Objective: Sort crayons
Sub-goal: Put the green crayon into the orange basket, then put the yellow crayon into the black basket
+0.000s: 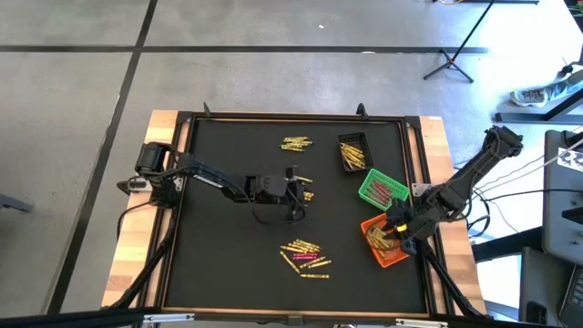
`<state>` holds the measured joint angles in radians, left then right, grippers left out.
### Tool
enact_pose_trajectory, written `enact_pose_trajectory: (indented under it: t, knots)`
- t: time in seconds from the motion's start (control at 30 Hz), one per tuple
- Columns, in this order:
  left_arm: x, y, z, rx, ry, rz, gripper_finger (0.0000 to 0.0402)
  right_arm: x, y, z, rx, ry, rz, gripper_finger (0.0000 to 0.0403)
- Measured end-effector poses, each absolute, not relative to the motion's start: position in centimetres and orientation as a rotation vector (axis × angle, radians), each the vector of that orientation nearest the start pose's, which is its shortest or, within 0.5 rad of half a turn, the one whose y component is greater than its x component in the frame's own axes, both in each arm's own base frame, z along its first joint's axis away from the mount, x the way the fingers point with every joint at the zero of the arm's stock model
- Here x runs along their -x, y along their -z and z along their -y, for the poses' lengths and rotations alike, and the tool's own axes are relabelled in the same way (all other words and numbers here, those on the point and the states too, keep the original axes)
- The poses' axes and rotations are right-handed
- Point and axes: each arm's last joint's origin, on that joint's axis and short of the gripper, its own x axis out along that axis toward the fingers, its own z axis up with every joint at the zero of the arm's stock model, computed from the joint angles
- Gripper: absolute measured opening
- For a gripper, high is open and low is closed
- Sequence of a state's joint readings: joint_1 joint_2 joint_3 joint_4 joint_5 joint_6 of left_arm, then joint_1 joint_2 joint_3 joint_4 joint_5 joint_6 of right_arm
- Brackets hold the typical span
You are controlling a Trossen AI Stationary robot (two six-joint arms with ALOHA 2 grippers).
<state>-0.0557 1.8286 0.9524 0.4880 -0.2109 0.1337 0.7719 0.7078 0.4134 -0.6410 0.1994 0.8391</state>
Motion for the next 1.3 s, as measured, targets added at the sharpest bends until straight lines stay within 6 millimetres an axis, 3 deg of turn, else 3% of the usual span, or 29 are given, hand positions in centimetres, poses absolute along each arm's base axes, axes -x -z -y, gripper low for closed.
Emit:
enact_pose_trajectory:
  t: [0.2,0.37,0.57,0.77,0.97,1.07,1.3]
  knots:
    - [-37.8,-17.3,1.2,-0.202,-0.227,-0.4,0.0118,-10.4,-20.2,-8.8,-0.301,-0.104,-0.801,0.0181]
    - [-37.6,-17.8,-0.2,-0.197,-0.338,-0.401,0.0118,-11.5,-20.9,-8.6,-0.068,0.062,-0.512,0.0188]
    - [-37.7,-19.2,-5.7,-0.057,-0.336,-0.556,0.0118,-12.6,-20.3,-7.5,0.126,0.386,-0.348,0.0188]
    - [-36.8,-20.9,-12.4,0.053,-0.37,-0.703,0.0118,-13.6,-19.0,-6.0,0.164,0.508,-0.389,0.0188]
    - [-34.8,-22.9,-18.2,0.11,-0.363,-0.744,0.0118,-14.7,-18.6,-4.9,0.215,0.575,-0.403,0.0188]
    - [-34.6,-23.0,-20.5,0.129,-0.327,-0.744,0.0118,-14.9,-18.3,-4.2,0.208,0.61,-0.402,0.0188]
    - [-35.4,-20.1,-24.9,0.17,-0.254,-0.914,0.0118,-15.1,-17.5,-3.5,0.144,0.6,-0.425,0.0188]
